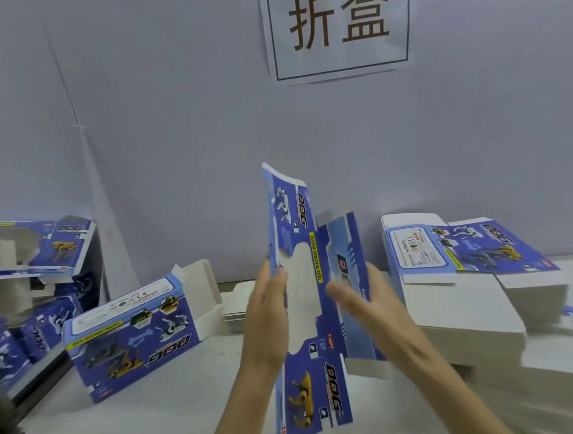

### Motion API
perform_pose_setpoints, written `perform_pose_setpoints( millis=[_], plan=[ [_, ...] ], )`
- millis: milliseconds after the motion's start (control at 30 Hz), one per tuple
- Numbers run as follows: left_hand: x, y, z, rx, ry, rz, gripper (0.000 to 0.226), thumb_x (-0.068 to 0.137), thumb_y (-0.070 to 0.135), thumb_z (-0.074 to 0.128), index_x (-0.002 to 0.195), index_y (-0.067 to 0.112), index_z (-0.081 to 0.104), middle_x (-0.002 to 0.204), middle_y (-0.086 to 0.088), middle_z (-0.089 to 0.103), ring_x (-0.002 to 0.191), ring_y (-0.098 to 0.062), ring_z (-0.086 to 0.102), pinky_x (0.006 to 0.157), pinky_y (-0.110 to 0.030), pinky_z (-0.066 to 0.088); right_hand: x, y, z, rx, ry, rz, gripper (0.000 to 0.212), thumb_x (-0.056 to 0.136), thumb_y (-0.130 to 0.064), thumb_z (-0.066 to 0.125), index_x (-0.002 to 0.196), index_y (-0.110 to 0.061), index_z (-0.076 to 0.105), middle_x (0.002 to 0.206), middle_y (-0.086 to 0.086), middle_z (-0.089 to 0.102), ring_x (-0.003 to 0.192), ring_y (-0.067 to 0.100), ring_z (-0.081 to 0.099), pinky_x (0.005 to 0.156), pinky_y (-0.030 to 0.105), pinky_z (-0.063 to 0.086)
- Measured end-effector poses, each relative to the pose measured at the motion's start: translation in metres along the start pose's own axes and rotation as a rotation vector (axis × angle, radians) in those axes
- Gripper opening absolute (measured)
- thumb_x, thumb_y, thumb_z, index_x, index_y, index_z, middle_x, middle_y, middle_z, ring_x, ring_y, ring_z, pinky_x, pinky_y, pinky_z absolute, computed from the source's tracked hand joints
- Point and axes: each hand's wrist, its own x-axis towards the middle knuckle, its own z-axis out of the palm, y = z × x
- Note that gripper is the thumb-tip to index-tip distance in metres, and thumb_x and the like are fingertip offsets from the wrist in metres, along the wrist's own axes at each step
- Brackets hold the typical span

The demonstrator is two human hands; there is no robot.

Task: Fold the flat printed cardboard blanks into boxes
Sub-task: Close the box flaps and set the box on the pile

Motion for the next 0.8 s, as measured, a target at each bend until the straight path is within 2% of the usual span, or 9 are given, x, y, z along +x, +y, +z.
perform_pose_setpoints(
  millis=[67, 167, 267, 467, 500, 567, 633, 733, 800],
  plan=[
    [-0.001, 0.004, -0.002, 0.097, 0.000, 0.073, 0.032, 0.091, 0.048, 0.042, 0.118, 0.036, 0.054, 0.094, 0.014, 0.068, 0.086, -0.008, 0.067, 0.061, -0.021, 0.054, 0.001, 0.003, -0.003, -0.013, 0.084, -0.013, 0.073, 0.055, -0.065, 0.082, 0.111, -0.030, 0.050, 0.087, -0.022, 0.070, 0.081, -0.001, 0.070, 0.052, 0.012, 0.051],
    [0.005, 0.018, -0.032, 0.086, 0.106, 0.102, 0.027, 0.089, 0.051, 0.045, 0.098, 0.030, 0.059, 0.068, 0.010, 0.067, 0.061, -0.011, 0.066, 0.051, -0.019, 0.051, 0.003, -0.001, -0.019, 0.142, 0.153, 0.037, 0.037, 0.075, -0.063, 0.066, 0.095, -0.031, 0.068, 0.078, -0.005, 0.075, 0.070, 0.015, 0.074, 0.050, 0.022, 0.054],
    [0.010, 0.023, -0.049, -0.052, 0.119, 0.054, 0.032, 0.089, 0.048, 0.049, 0.109, 0.025, 0.061, 0.089, 0.001, 0.074, 0.081, -0.015, 0.072, 0.059, -0.024, 0.056, 0.000, -0.013, -0.021, 0.214, 0.101, -0.026, 0.027, 0.077, -0.062, 0.049, 0.077, -0.047, 0.072, 0.077, -0.005, 0.076, 0.067, 0.018, 0.074, 0.049, 0.023, 0.054],
    [0.008, 0.028, -0.048, -0.002, 0.097, 0.114, 0.035, 0.078, 0.042, 0.058, 0.112, 0.033, 0.058, 0.099, 0.008, 0.073, 0.090, -0.017, 0.071, 0.066, -0.035, 0.061, -0.007, -0.026, -0.018, 0.021, 0.100, -0.122, 0.014, 0.083, -0.055, 0.060, 0.095, -0.051, 0.064, 0.096, -0.010, 0.074, 0.084, 0.007, 0.072, 0.055, 0.017, 0.054],
    [0.006, 0.030, -0.049, 0.027, 0.073, 0.137, 0.034, 0.078, 0.042, 0.059, 0.110, 0.034, 0.059, 0.099, 0.008, 0.073, 0.091, -0.017, 0.071, 0.069, -0.036, 0.061, -0.007, -0.027, -0.018, -0.179, 0.176, -0.229, 0.028, 0.086, -0.045, 0.065, 0.112, -0.051, 0.055, 0.110, -0.015, 0.068, 0.096, 0.001, 0.067, 0.065, 0.016, 0.055],
    [0.003, 0.034, -0.048, 0.099, -0.028, 0.204, 0.026, 0.079, 0.039, 0.060, 0.104, 0.036, 0.064, 0.098, 0.008, 0.074, 0.090, -0.015, 0.071, 0.068, -0.032, 0.061, -0.006, -0.032, -0.019, -0.723, 0.410, -0.552, 0.056, 0.092, -0.020, 0.064, 0.142, -0.025, 0.039, 0.136, -0.005, 0.051, 0.123, 0.005, 0.050, 0.097, 0.024, 0.047],
    [-0.002, 0.039, -0.046, 0.158, -0.133, 0.261, 0.021, 0.081, 0.033, 0.061, 0.100, 0.039, 0.068, 0.096, 0.009, 0.074, 0.088, -0.010, 0.071, 0.065, -0.019, 0.057, -0.006, -0.034, -0.019, -1.013, 0.446, -0.762, 0.054, 0.089, -0.017, 0.061, 0.139, -0.003, 0.045, 0.139, 0.013, 0.049, 0.129, 0.022, 0.041, 0.105, 0.039, 0.039],
    [-0.006, 0.039, -0.041, 0.169, -0.205, 0.273, 0.023, 0.081, 0.033, 0.061, 0.103, 0.035, 0.067, 0.098, 0.013, 0.073, 0.088, -0.005, 0.070, 0.062, -0.014, 0.054, -0.009, -0.038, -0.017, -0.884, 0.380, -0.656, 0.052, 0.092, -0.032, 0.051, 0.137, -0.006, 0.050, 0.130, 0.007, 0.054, 0.119, 0.012, 0.044, 0.091, 0.044, 0.053],
    [-0.007, 0.038, -0.038, 0.185, -0.210, 0.271, 0.022, 0.079, 0.037, 0.061, 0.098, 0.044, 0.068, 0.096, 0.016, 0.073, 0.086, -0.004, 0.070, 0.061, -0.016, 0.054, -0.010, -0.039, -0.017, -0.787, 0.374, -0.574, 0.057, 0.094, -0.024, 0.060, 0.145, -0.013, 0.038, 0.121, -0.004, 0.047, 0.112, 0.012, 0.047, 0.081, 0.040, 0.056]
  ],
)
